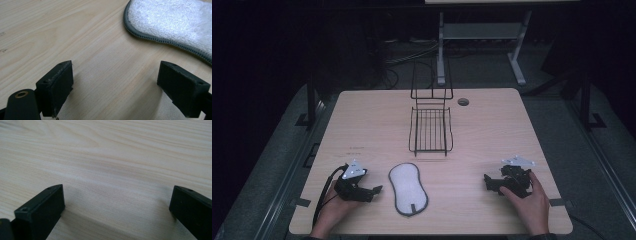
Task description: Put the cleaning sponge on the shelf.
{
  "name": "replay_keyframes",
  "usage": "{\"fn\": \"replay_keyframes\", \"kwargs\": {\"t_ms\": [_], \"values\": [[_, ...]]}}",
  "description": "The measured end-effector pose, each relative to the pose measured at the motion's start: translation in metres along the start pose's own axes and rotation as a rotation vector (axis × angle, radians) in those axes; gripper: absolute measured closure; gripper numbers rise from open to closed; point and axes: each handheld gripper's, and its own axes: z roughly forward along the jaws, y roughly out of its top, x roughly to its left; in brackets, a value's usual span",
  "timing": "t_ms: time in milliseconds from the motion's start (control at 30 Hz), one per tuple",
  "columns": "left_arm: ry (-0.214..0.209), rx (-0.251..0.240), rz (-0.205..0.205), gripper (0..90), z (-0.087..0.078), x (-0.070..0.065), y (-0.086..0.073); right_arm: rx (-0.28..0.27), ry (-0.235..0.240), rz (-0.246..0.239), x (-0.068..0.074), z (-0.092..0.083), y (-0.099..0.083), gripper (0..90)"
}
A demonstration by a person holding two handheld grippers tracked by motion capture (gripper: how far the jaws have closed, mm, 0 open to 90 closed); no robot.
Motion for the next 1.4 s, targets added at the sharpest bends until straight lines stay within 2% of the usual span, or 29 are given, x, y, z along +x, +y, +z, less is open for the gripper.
{"fn": "replay_keyframes", "kwargs": {"t_ms": [133, 233, 333, 433, 500, 567, 667, 867, 1000, 1267, 1400], "values": [[-0.003, 0.025, 0.0, 12.9, -0.001, 0.0, 0.003, -0.001, 0.0, -0.002, 0.0, 0.0, 0.0, 0.0], [-0.009, 0.025, 0.007, 18.8, -0.006, 0.001, 0.007, -0.001, 0.0, -0.002, 0.0, 0.0, 0.0, 0.0], [-0.047, -0.002, -0.016, 37.6, -0.013, 0.001, 0.015, -0.001, 0.0, -0.002, 0.0, 0.0, 0.0, 0.0], [-0.09, -0.004, -0.032, 54.8, -0.016, -0.003, 0.024, -0.001, 0.0, -0.001, 0.0, 0.0, 0.0, 0.0], [-0.116, -0.005, -0.034, 63.9, -0.015, -0.005, 0.03, -0.001, 0.0, -0.002, 0.0, 0.0, 0.0, 0.0], [-0.145, -0.01, -0.031, 76.7, -0.014, -0.005, 0.035, -0.001, 0.0, -0.002, 0.0, 0.0, 0.0, 0.0], [-0.173, -0.02, -0.034, 89.5, -0.01, -0.005, 0.044, -0.001, 0.0, -0.002, 0.0, 0.0, 0.0, 0.0], [-0.199, -0.006, -0.001, 89.6, 0.003, -0.01, 0.061, -0.001, 0.0, -0.002, 0.0, 0.0, 0.0, 0.0], [-0.238, -0.027, 0.003, 89.6, 0.014, -0.011, 0.075, -0.001, 0.0, -0.002, 0.0, 0.0, 0.0, 0.0], [-0.268, -0.019, 0.026, 89.6, 0.036, -0.015, 0.092, 0.0, 0.0, -0.002, 0.0, 0.0, 0.0, 0.0], [-0.268, -0.006, 0.043, 89.6, 0.048, -0.019, 0.099, 0.0, 0.0, -0.002, 0.0, 0.0, 0.0, 0.0]]}}
